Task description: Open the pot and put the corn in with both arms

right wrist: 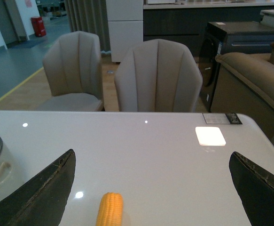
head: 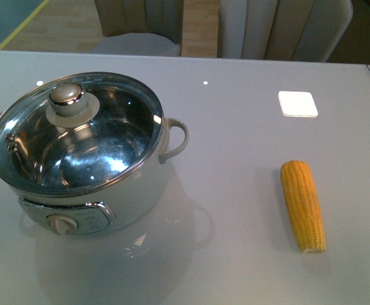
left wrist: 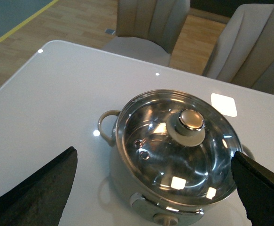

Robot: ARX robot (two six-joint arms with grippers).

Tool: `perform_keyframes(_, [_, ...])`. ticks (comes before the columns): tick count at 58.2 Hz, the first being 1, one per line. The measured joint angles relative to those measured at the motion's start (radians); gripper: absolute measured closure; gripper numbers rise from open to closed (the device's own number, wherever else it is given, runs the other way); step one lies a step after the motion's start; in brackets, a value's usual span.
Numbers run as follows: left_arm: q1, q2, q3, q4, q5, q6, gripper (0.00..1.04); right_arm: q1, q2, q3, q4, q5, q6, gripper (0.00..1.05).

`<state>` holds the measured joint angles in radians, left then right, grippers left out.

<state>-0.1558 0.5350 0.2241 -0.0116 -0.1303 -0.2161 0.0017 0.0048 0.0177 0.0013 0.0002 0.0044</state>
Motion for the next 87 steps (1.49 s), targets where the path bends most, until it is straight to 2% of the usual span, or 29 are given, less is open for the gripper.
perform_keyframes(9, [-0.071, 0.29, 0.016, 0.284, -0.001, 0.005, 0.07, 0.0, 0.0, 0.0, 0.0, 0.0, 0.0, 0.09])
perform_keyframes(18, [-0.126, 0.661, 0.061, 0.634, -0.001, 0.044, 0.07, 0.0, 0.0, 0.0, 0.0, 0.0, 0.0, 0.09])
perform_keyframes(27, [-0.126, 0.952, 0.131, 0.822, 0.026, 0.074, 0.07, 0.0, 0.0, 0.0, 0.0, 0.0, 0.0, 0.09])
perform_keyframes(41, [-0.092, 1.231, 0.253, 0.906, 0.047, 0.1, 0.07, 0.0, 0.0, 0.0, 0.0, 0.0, 0.0, 0.09])
perform_keyframes(55, [-0.097, 1.394, 0.366, 0.927, 0.048, 0.117, 0.07, 0.0, 0.0, 0.0, 0.0, 0.0, 0.0, 0.09])
perform_keyframes(87, [-0.145, 1.486, 0.43, 0.938, 0.016, 0.145, 0.07, 0.0, 0.0, 0.0, 0.0, 0.0, 0.0, 0.09])
